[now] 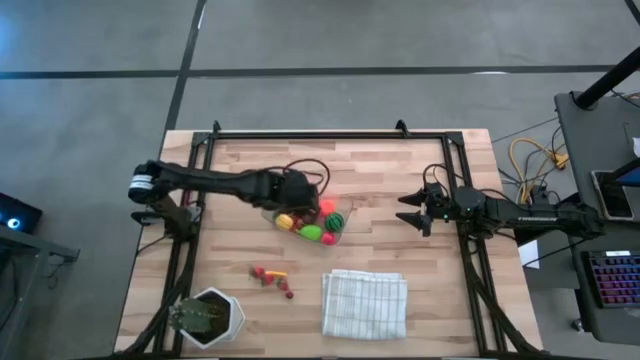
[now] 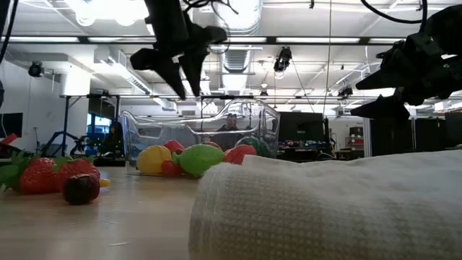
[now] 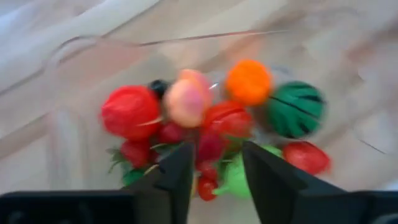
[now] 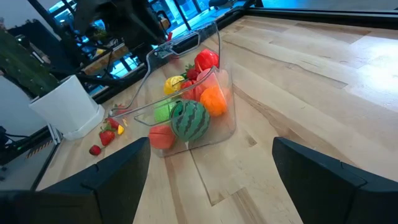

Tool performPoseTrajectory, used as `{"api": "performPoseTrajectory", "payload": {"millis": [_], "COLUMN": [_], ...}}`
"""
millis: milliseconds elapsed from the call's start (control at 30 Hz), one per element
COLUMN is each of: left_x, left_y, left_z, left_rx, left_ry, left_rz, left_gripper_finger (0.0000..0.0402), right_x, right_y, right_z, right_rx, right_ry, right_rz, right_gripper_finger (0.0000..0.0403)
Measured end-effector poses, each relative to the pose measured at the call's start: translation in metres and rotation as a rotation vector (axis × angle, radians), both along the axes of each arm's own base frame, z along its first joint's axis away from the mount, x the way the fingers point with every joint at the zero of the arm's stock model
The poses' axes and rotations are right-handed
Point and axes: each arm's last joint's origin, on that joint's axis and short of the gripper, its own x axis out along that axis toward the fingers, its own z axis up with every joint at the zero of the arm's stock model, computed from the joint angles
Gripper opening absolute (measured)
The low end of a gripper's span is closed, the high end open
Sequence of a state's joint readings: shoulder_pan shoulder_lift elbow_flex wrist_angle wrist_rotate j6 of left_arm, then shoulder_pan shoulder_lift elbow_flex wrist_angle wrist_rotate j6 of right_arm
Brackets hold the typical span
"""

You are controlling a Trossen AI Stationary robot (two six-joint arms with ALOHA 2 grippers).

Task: Pick and placing Produce into tupperware
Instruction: Put the red cherry into the transparent bin, then put the red strawberry into the transparent bin

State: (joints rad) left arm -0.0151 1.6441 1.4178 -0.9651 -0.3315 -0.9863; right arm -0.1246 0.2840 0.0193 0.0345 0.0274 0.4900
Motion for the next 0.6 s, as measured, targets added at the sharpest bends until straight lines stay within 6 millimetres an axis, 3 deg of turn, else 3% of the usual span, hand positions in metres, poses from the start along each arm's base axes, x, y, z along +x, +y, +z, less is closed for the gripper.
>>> {"api": "performPoseTrajectory", "payload": {"millis": [200,300,433,600], "left_x": [-0.005,-0.005,-0.009,-0.029], "left_y": [0.008,0.001,-0.031,-0.077], "left_z": [-0.002,0.005,0.008,0.005], "left_rx": [-0.116,-0.243,-0.409,-0.394], "left_ry": [0.042,0.047,0.053,0.207], "left_rz": [0.009,-0.230,-0.613,-0.940], "left_gripper_finger": [0.0209,0.0236,0.0241,0.0241], "right_x": [0.000,0.000,0.000,0.000], "right_y": [0.000,0.000,0.000,0.000], "right_z": [0.000,0.000,0.000,0.000], "right_rx": [0.000,0.000,0.000,0.000], "right_ry": [0.000,0.000,0.000,0.000], "right_rz": [0.000,0.000,0.000,0.000], "right_gripper_finger": [0.0329,0.0329,0.0329,0.0329]}}
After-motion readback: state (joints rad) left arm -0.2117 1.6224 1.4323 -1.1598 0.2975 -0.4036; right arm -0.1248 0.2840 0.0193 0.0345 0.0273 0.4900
